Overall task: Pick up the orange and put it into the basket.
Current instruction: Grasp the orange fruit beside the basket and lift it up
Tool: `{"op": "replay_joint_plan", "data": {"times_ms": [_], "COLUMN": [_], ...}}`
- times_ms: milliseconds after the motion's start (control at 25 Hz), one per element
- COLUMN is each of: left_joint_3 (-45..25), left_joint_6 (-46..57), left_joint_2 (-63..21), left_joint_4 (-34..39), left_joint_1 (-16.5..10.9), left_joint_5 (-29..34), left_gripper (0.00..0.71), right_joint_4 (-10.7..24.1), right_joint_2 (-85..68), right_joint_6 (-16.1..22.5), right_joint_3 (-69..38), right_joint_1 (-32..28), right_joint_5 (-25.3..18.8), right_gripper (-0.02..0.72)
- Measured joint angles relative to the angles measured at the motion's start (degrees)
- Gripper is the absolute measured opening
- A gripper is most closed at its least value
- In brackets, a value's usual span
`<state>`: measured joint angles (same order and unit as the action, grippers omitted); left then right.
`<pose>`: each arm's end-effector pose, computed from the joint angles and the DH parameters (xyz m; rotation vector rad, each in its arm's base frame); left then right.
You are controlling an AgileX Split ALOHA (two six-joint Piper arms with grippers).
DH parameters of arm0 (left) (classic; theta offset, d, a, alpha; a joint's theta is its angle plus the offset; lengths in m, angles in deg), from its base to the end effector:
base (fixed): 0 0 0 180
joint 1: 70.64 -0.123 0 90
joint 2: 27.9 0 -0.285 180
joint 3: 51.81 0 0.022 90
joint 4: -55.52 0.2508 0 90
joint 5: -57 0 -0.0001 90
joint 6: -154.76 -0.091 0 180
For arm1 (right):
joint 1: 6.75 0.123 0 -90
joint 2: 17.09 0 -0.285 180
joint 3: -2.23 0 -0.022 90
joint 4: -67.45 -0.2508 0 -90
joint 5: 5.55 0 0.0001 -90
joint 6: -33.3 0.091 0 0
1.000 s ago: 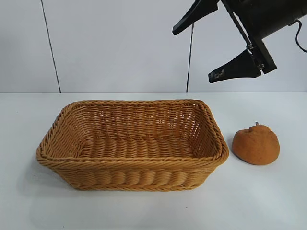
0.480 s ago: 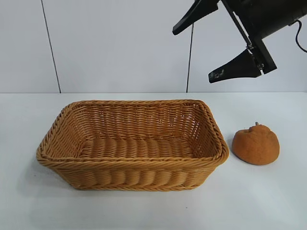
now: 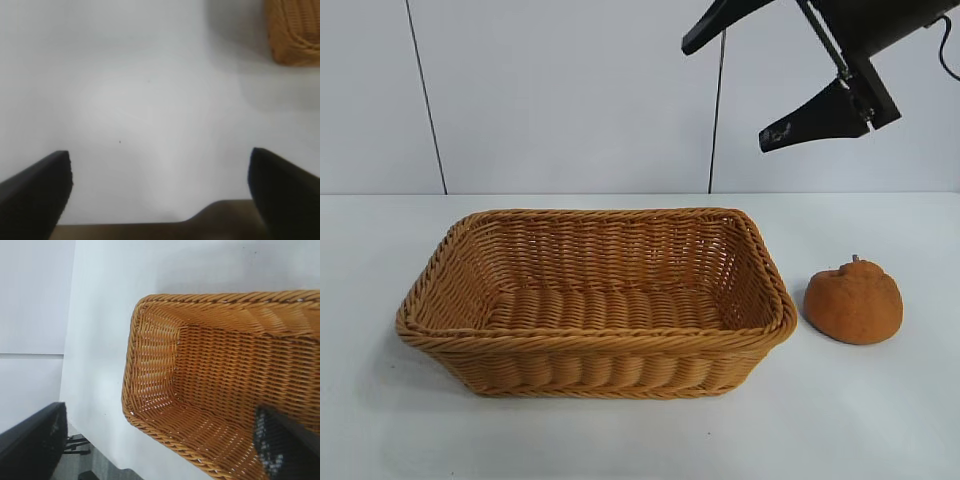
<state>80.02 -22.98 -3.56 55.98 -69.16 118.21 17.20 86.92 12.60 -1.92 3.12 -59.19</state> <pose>0.0386 -0.0004 0.2739 -0.0149 2.3339 -0.0224 0.3359 0.1157 0.2809 -0.1360 2.5843 1.0246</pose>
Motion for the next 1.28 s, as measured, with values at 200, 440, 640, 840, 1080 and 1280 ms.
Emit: {"op": "replay_joint_plan", "data": {"times_ms": [200,440,640,840,1080,1280], "left_joint_3": [-0.18,-0.24,-0.24,-0.24,-0.24,-0.24], "left_joint_6": [0.00,0.00,0.00,0.00,0.00,0.00], "left_joint_2": [-8.47,-16.71,-16.78,-16.78,-16.78,-16.78], "left_joint_4": [-0.12,-0.46,-0.46,-0.46,-0.46,-0.46], "left_joint_1": [0.00,0.00,0.00,0.00,0.00,0.00], "left_joint_5": [-0.16,-0.16,-0.16,-0.16,-0.16,-0.11], "left_gripper": [0.672,0.672,0.672,0.672,0.672,0.672], "right_joint_4": [15.02,34.29,37.56,37.77,37.59,36.94], "right_joint_2": [0.00,0.00,1.19,4.91,13.14,22.34], "right_joint_6": [9.68,19.77,22.09,21.68,21.10,21.10], "right_joint_3": [5.35,7.74,7.93,8.00,8.02,8.02], "right_joint_1": [0.00,-0.07,-3.82,-7.15,-7.29,-7.29], "right_joint_5": [-1.87,-5.96,-6.54,-6.61,-4.88,-0.57], "right_gripper": [0.694,0.694,0.694,0.694,0.694,0.694]}}
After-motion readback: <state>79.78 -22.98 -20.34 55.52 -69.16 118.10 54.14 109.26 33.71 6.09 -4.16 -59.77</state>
